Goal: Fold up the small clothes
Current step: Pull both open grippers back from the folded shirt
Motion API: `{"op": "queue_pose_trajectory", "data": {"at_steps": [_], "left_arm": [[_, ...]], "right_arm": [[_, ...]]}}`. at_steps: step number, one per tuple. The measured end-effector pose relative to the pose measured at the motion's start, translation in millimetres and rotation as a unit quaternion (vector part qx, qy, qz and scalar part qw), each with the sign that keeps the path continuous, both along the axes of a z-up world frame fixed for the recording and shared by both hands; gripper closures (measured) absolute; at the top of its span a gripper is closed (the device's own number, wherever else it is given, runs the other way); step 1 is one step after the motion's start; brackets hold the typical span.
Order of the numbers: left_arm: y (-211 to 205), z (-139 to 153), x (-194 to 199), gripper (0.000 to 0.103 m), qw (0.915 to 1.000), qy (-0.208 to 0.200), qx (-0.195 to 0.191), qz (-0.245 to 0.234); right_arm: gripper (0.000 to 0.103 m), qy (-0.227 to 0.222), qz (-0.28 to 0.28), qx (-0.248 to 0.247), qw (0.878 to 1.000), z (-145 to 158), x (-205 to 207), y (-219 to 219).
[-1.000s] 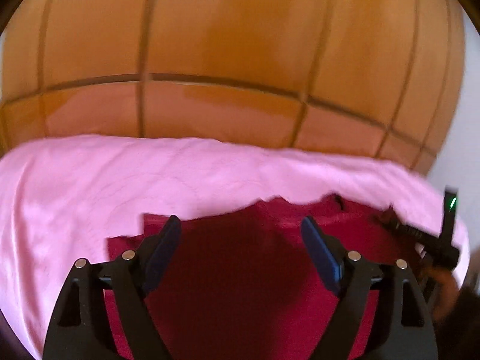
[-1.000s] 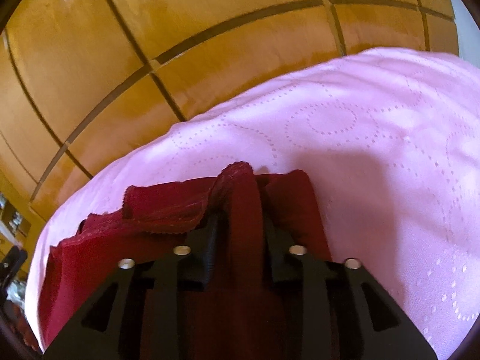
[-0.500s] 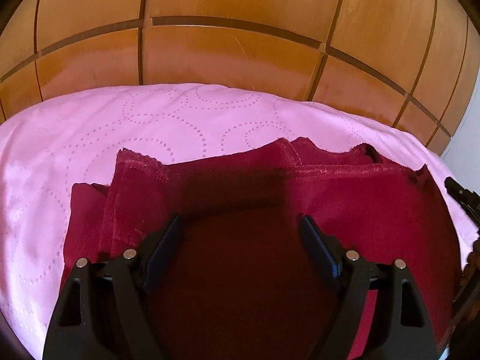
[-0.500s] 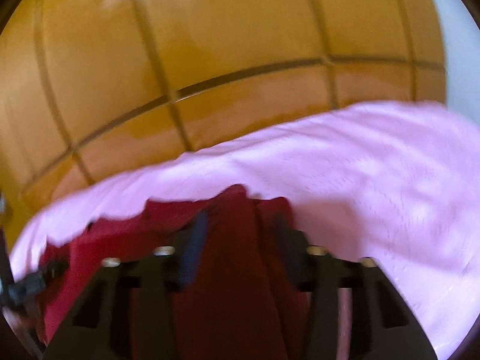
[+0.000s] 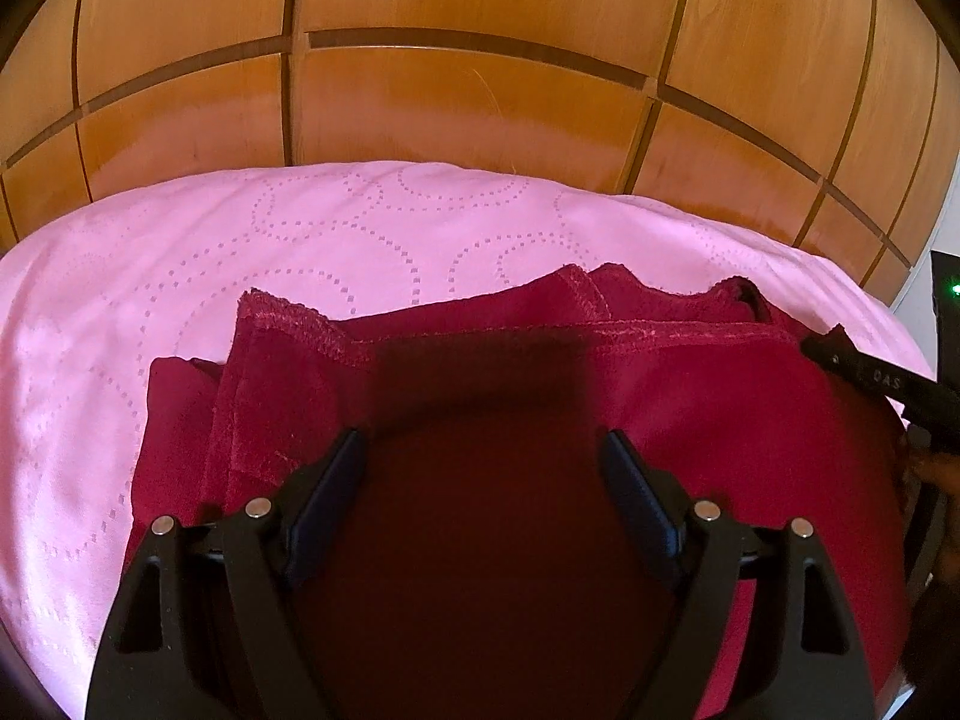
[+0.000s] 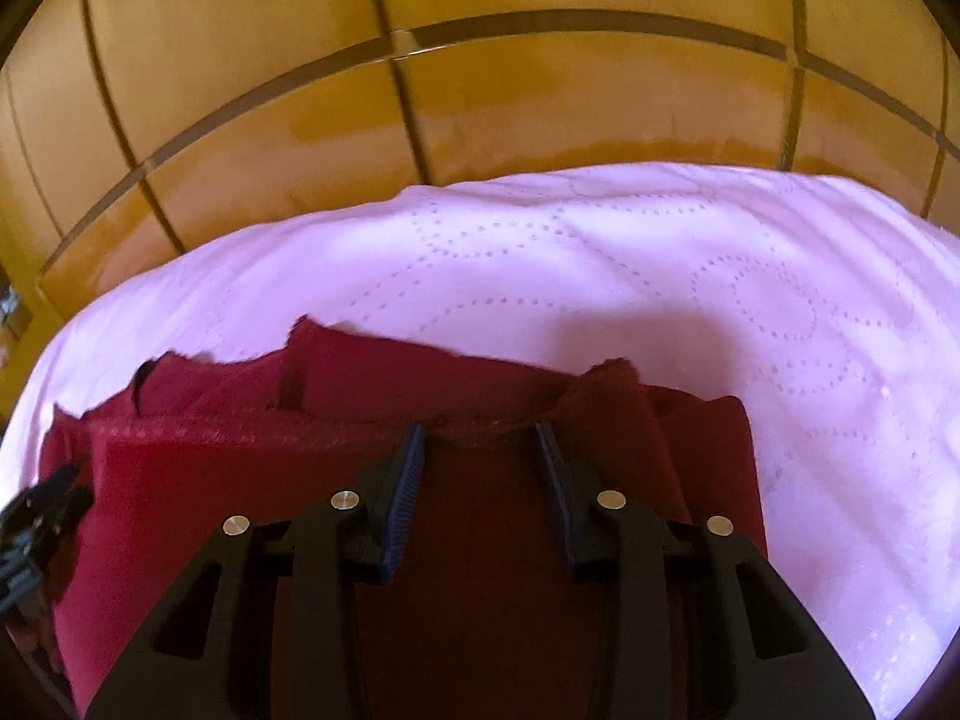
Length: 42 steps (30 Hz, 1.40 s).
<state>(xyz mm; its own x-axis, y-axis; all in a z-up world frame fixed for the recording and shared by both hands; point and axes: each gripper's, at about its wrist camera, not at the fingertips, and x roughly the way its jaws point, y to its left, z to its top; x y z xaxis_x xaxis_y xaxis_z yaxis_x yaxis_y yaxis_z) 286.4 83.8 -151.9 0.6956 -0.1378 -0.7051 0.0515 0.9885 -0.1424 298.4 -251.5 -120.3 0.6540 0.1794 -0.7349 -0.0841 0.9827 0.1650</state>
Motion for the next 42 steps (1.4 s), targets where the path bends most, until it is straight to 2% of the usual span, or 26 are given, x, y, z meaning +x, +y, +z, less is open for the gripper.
{"op": "queue_pose_trajectory", "data": {"at_steps": [3, 7, 12, 14, 17, 18, 20, 23, 25, 30, 34, 37, 39, 42], "left_arm": [[-2, 0, -1, 0.022, 1.0000, 0.002, 0.008, 0.001], [-15, 7, 3, 0.022, 0.9986, 0.025, 0.047, 0.003], [-23, 27, 16, 0.017, 0.9995, 0.028, 0.017, 0.000], [-28, 29, 26, 0.014, 0.9991, 0.023, 0.035, -0.002], [-25, 11, 40, 0.011, 0.9958, 0.042, 0.081, 0.010], [-16, 2, 42, 0.010, 0.9959, 0.051, 0.074, 0.015], [-4, 1, 39, 0.011, 0.9982, 0.045, 0.037, 0.016], [0, 1, 30, 0.011, 0.9970, 0.032, 0.066, 0.023], [4, -1, 30, 0.010, 0.9979, 0.034, 0.050, 0.024], [1, -1, 30, 0.010, 0.9976, 0.038, 0.055, 0.019], [2, 14, 6, 0.007, 0.9985, 0.017, 0.049, 0.015], [2, 12, -17, 0.004, 0.9984, 0.001, 0.056, 0.008], [3, 8, -31, 0.003, 0.9978, -0.005, 0.066, -0.002], [7, 9, -37, 0.003, 0.9985, -0.009, 0.054, -0.003]], "right_arm": [[0.068, -0.009, -0.002, -0.011, 1.000, -1, -4, 4], [0.068, -0.014, -0.002, -0.041, 0.999, 0, -5, 10], [0.067, -0.018, -0.002, -0.052, 0.999, 1, -6, 11], [0.067, -0.018, -0.002, -0.051, 0.999, 1, -6, 11], [0.067, -0.019, -0.002, -0.051, 0.999, 1, -6, 11], [0.067, -0.019, -0.002, -0.051, 0.998, 1, -7, 11], [0.067, -0.020, -0.002, -0.053, 0.998, 1, -7, 11], [0.067, -0.020, -0.002, -0.053, 0.998, 1, -7, 11], [0.067, -0.021, -0.001, -0.052, 0.998, 1, -6, 11], [0.067, -0.020, -0.002, -0.047, 0.999, 1, -6, 10], [0.066, -0.021, -0.003, -0.043, 0.999, 1, -8, 9], [0.057, -0.024, 0.004, -0.037, 0.999, 2, -9, 10], [0.043, -0.027, 0.011, -0.040, 0.999, 3, -11, 13], [0.025, -0.033, 0.017, -0.067, 0.997, 5, -14, 23]]}}
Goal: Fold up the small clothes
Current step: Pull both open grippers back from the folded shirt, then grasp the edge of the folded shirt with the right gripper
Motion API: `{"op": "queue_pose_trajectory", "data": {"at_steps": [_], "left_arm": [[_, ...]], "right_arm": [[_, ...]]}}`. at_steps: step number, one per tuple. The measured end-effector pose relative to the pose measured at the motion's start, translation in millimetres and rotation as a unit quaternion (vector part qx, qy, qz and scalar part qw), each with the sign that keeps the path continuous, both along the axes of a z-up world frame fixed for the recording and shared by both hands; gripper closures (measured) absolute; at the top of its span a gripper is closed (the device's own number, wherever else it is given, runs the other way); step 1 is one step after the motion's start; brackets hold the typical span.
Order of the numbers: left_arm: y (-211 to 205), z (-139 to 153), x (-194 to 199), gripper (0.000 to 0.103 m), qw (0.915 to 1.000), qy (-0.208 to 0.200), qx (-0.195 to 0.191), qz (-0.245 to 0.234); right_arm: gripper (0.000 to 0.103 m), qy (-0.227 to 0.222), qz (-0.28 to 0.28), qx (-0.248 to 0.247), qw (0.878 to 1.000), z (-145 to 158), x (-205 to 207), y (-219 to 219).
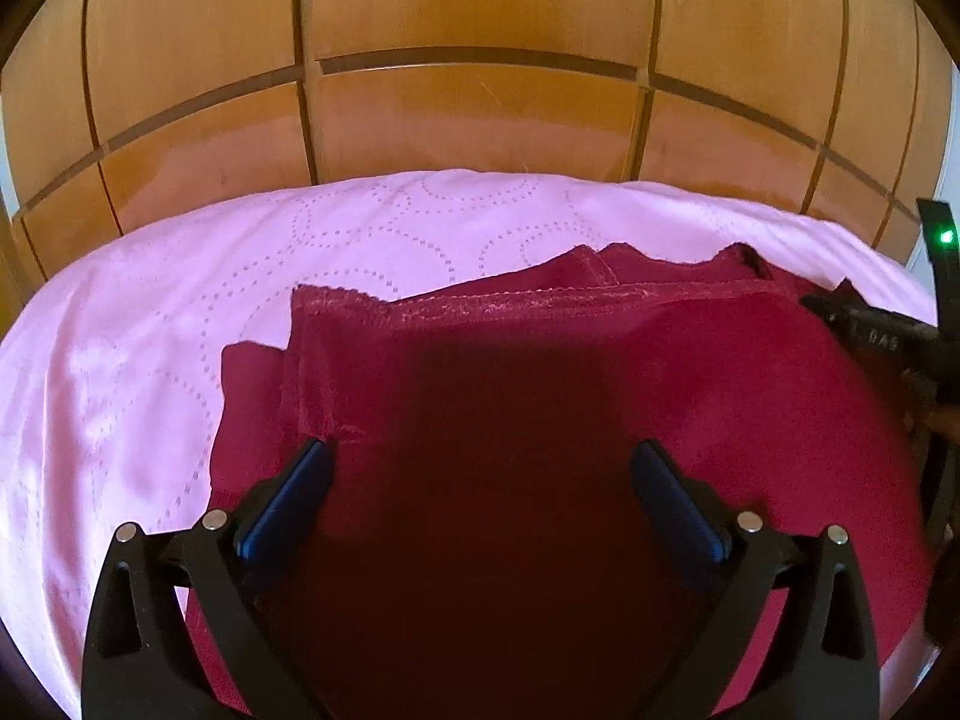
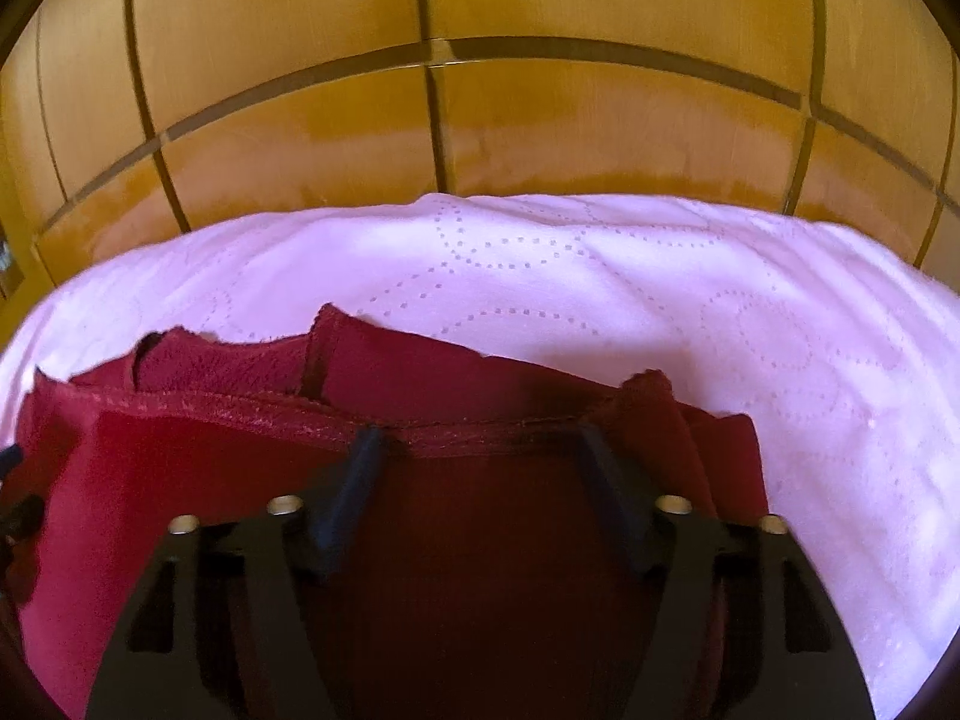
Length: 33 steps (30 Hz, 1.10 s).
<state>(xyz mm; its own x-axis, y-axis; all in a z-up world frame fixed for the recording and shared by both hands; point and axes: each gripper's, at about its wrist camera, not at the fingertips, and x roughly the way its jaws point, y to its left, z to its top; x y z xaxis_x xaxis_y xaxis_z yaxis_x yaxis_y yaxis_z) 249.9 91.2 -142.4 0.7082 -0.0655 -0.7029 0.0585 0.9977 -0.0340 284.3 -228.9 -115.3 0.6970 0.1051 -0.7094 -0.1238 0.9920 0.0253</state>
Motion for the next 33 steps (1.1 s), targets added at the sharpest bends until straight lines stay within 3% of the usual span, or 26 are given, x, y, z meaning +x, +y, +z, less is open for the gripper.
{"op": "queue_pose_trajectory", "data": {"at_steps": [3, 5, 12, 18, 22, 24, 28, 30, 33], "left_arm": [[-2, -5, 2, 0.002, 0.9999, 0.012, -0.002, -0.002], [-2, -7, 4, 0.002, 0.9998, 0.017, -0.003, -0.003], [0, -8, 3, 0.002, 0.9999, 0.014, -0.005, -0.004], [-1, -5, 4, 0.002, 0.9998, 0.019, 0.001, -0.004], [6, 9, -9, 0.002, 0.9998, -0.001, -0.016, -0.012], [14, 15, -21, 0.002, 0.9993, -0.021, -0.028, -0.007], [31, 13, -38, 0.002, 0.9986, -0.024, -0.046, 0.004], [41, 8, -45, 0.002, 0.9977, -0.019, -0.064, 0.011], [51, -5, -53, 0.002, 0.9966, -0.001, -0.081, 0.016]], "right_arm": [[0.011, 0.006, -0.009, -0.040, 0.999, 0, 0, 9], [0.005, 0.014, -0.013, -0.041, 0.999, 1, 1, 8], [0.004, 0.057, -0.027, -0.025, 0.998, 5, -19, 2], [0.004, 0.095, -0.028, 0.063, 0.993, 9, -48, -17], [0.004, 0.036, -0.058, 0.137, 0.988, 33, -80, -45], [0.004, 0.015, -0.083, 0.199, 0.976, 41, -104, -70], [0.004, 0.019, -0.119, 0.280, 0.952, 34, -140, -108], [0.004, 0.032, -0.123, 0.323, 0.938, 25, -157, -124], [0.008, 0.066, -0.110, 0.352, 0.927, 12, -168, -127]]}}
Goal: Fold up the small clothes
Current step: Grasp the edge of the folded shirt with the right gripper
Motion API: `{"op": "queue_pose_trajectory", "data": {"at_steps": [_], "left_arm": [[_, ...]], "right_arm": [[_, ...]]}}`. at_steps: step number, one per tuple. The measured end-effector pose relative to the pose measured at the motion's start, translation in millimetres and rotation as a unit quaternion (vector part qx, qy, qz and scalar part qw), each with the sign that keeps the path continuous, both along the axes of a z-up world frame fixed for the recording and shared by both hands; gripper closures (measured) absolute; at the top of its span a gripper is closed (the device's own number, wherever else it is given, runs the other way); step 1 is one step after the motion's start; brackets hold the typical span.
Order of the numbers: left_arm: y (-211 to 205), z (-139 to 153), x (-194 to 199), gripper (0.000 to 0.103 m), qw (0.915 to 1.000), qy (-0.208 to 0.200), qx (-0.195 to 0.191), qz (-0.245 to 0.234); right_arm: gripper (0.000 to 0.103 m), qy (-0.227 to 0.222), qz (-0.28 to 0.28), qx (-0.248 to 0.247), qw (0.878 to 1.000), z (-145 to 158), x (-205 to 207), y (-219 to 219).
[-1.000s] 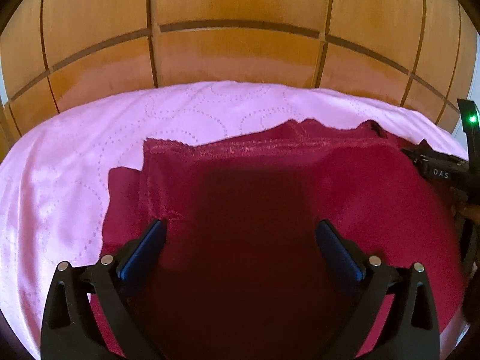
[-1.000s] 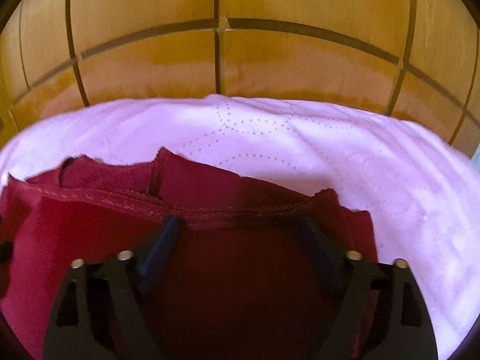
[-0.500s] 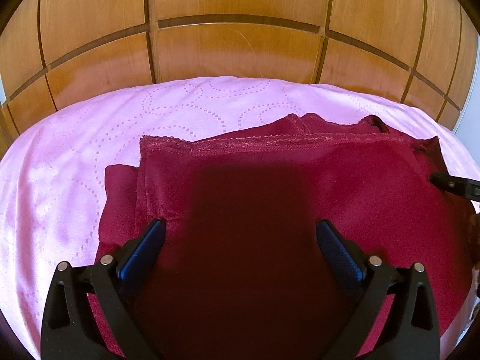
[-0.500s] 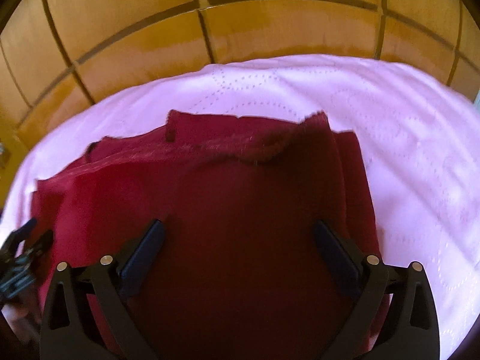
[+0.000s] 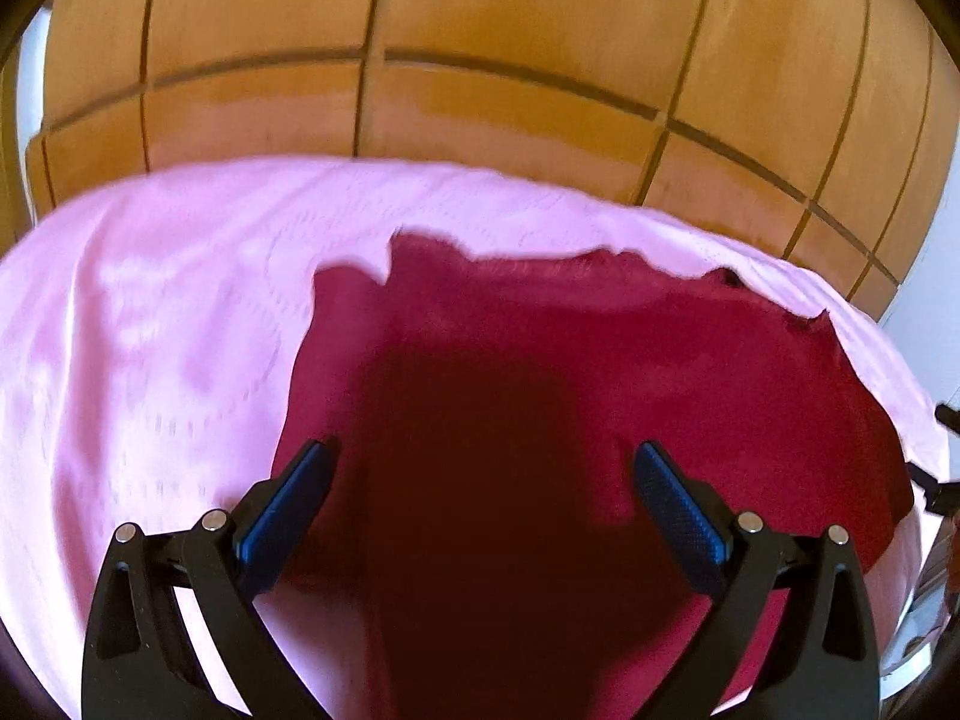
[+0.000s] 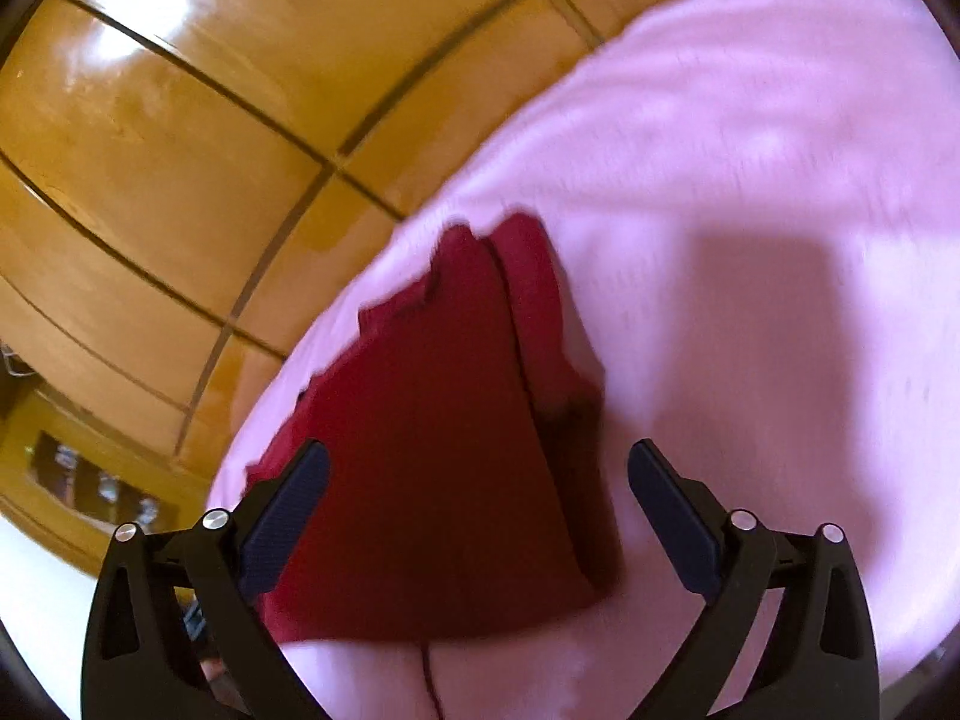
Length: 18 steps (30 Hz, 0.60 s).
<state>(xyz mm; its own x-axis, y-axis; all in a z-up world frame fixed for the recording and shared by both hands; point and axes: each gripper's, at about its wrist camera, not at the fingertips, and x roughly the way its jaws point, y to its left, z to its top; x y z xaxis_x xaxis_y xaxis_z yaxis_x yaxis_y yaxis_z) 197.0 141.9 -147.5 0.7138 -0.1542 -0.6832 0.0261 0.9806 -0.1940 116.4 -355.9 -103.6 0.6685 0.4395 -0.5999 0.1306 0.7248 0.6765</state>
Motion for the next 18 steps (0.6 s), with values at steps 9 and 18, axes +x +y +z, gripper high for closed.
{"op": "queue_pose_trajectory", "data": {"at_steps": [9, 18], "left_arm": [[-3, -7, -11, 0.002, 0.9995, -0.014, 0.015, -0.022], [-5, -10, -11, 0.002, 0.9996, -0.013, 0.011, -0.024]], "right_arm": [[0.013, 0.005, 0.036, 0.014, 0.999, -20, 12, 21], [0.013, -0.010, 0.028, 0.023, 0.999, -26, 29, 17]]}}
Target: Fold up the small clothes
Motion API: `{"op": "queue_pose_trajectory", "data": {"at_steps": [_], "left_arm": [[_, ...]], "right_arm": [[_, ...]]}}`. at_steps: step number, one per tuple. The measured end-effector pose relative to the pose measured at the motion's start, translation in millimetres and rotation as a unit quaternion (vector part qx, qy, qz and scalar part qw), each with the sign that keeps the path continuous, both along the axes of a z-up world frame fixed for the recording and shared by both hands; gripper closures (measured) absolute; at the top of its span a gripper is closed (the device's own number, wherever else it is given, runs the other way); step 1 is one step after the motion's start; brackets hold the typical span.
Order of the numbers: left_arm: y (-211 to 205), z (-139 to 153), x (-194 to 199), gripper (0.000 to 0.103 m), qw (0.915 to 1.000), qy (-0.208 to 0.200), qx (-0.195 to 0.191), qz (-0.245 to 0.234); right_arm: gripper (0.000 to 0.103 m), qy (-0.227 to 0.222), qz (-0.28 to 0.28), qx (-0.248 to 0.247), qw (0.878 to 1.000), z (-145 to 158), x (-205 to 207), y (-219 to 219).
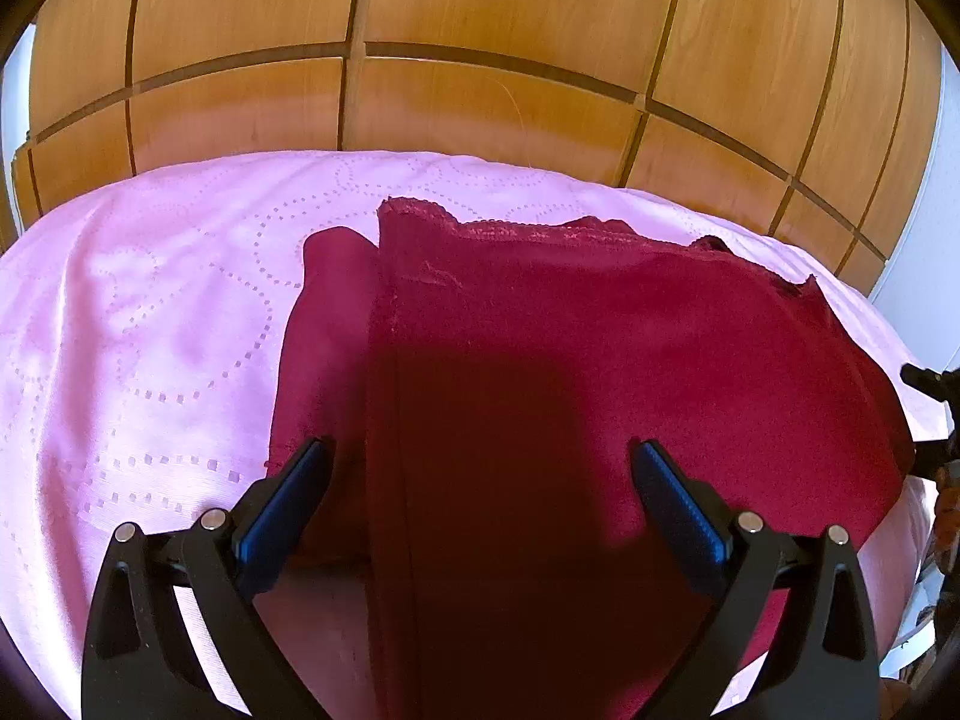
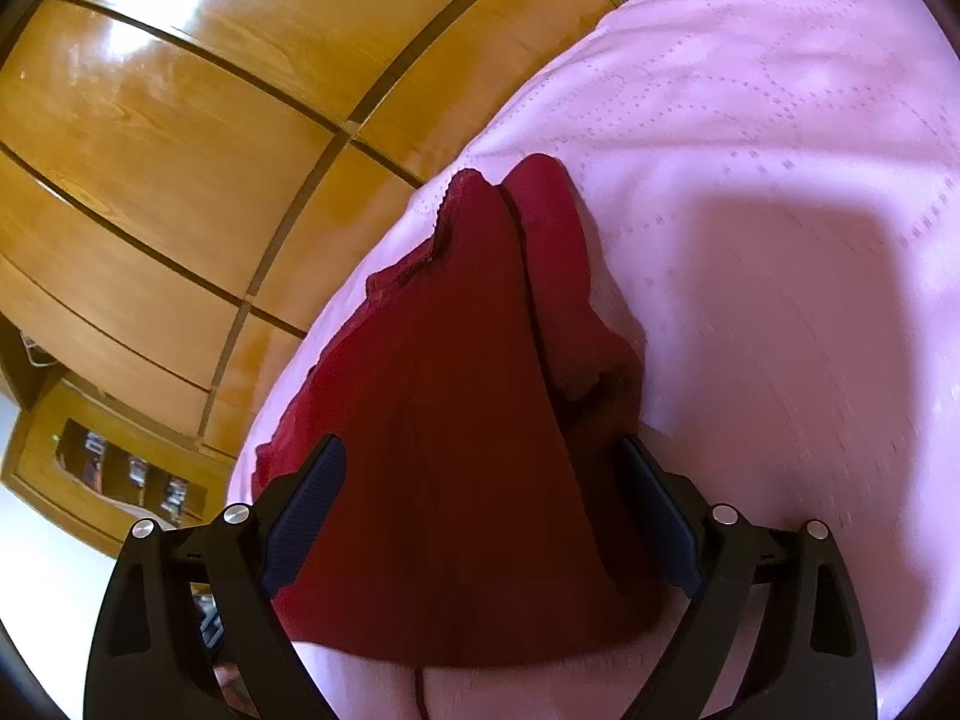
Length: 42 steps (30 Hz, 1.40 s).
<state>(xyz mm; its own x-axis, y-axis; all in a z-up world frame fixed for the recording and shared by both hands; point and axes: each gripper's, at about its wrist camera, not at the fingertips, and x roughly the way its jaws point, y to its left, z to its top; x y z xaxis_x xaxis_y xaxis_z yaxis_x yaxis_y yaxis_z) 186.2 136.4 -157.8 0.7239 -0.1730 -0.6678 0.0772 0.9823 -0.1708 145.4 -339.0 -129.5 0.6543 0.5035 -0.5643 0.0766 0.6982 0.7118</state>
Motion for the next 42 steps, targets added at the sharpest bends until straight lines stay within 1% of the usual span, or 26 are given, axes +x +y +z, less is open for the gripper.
{"op": "queue_pose_trajectory", "data": {"at_steps": [4, 5, 6, 7, 9, 12, 13, 15, 17, 18, 20, 21, 22, 24, 26, 27, 28, 30, 31, 33, 35, 37, 42], "left_arm": [[0, 0, -1, 0.002, 1.0000, 0.001, -0.001, 0.000], [0, 0, -1, 0.002, 1.0000, 0.000, -0.001, 0.000], [0, 0, -1, 0.002, 1.0000, 0.000, -0.002, 0.000], [0, 0, -1, 0.002, 1.0000, 0.000, -0.002, 0.001], [1, 0, -2, 0.002, 1.0000, -0.001, -0.004, 0.000], [1, -2, -2, 0.002, 1.0000, 0.000, -0.006, -0.001], [1, -2, -2, 0.002, 1.0000, 0.000, -0.008, -0.002], [1, -2, -2, 0.002, 0.9999, 0.000, -0.012, -0.003], [2, -2, -2, 0.002, 0.9999, -0.001, -0.016, -0.004], [2, -2, -2, 0.002, 0.9998, -0.001, -0.017, -0.005], [3, -2, -2, 0.002, 0.9998, -0.001, -0.019, -0.005], [3, -2, -3, 0.002, 0.9998, -0.001, -0.019, -0.005], [3, -2, -3, 0.002, 0.9998, -0.001, -0.018, -0.005], [3, -2, -2, 0.002, 0.9998, -0.001, -0.018, -0.005], [4, -2, -3, 0.002, 0.9998, -0.001, -0.018, -0.005], [3, -2, -2, 0.002, 0.9998, 0.000, -0.018, -0.005], [4, -2, -2, 0.002, 0.9998, 0.000, -0.019, -0.005], [3, -1, -2, 0.002, 0.9998, 0.000, -0.018, -0.005], [4, 0, -3, 0.002, 0.9998, -0.001, -0.018, -0.004], [3, 1, -4, 0.002, 0.9999, -0.004, -0.015, -0.002], [3, 6, -7, 0.002, 0.9999, -0.009, -0.008, 0.002], [6, 10, -10, 0.002, 0.9998, -0.012, -0.008, 0.011], [25, 18, -19, 0.002, 0.9988, -0.015, -0.019, 0.043]], "right_arm": [[0.013, -0.005, -0.008, -0.008, 1.000, 0, 7, 1], [0.015, -0.005, -0.011, -0.010, 1.000, 0, 6, 0], [0.020, -0.005, -0.017, -0.018, 1.000, 2, 5, -1], [0.022, -0.007, -0.027, -0.029, 0.999, 3, 3, -3], [0.022, -0.012, -0.052, -0.035, 0.998, 3, 1, -12], [0.022, -0.009, -0.059, -0.002, 0.998, -3, 6, -27], [0.022, -0.005, -0.051, 0.000, 0.999, -4, 10, -29], [0.022, -0.001, -0.024, -0.019, 1.000, -4, 18, -24], [0.022, -0.003, 0.005, -0.034, 0.999, -3, 22, -15], [0.022, -0.007, 0.021, -0.033, 0.999, -2, 24, -10], [0.022, -0.031, 0.050, -0.001, 0.998, -2, 22, -3], [0.022, -0.046, 0.061, 0.029, 0.997, -4, 21, -2], [0.022, -0.052, 0.058, 0.039, 0.996, -6, 20, -2], [0.028, -0.043, 0.041, 0.026, 0.998, -8, 22, -2], [0.028, -0.036, 0.027, 0.015, 0.999, -7, 27, -3], [0.031, -0.031, 0.023, 0.013, 0.999, -7, 29, -2], [0.036, -0.024, 0.016, 0.005, 1.000, -5, 32, -1], [0.064, -0.008, 0.004, -0.006, 1.000, -7, 37, -1], [0.066, 0.003, -0.008, 0.000, 1.000, -10, 38, -4], [0.070, 0.004, -0.019, 0.026, 0.999, -12, 34, -11], [0.072, 0.005, -0.024, 0.031, 0.999, -10, 30, -10], [0.073, 0.002, -0.023, 0.028, 0.999, -3, 27, -6], [0.073, -0.016, -0.022, 0.033, 0.999, 25, 24, 13]]}}
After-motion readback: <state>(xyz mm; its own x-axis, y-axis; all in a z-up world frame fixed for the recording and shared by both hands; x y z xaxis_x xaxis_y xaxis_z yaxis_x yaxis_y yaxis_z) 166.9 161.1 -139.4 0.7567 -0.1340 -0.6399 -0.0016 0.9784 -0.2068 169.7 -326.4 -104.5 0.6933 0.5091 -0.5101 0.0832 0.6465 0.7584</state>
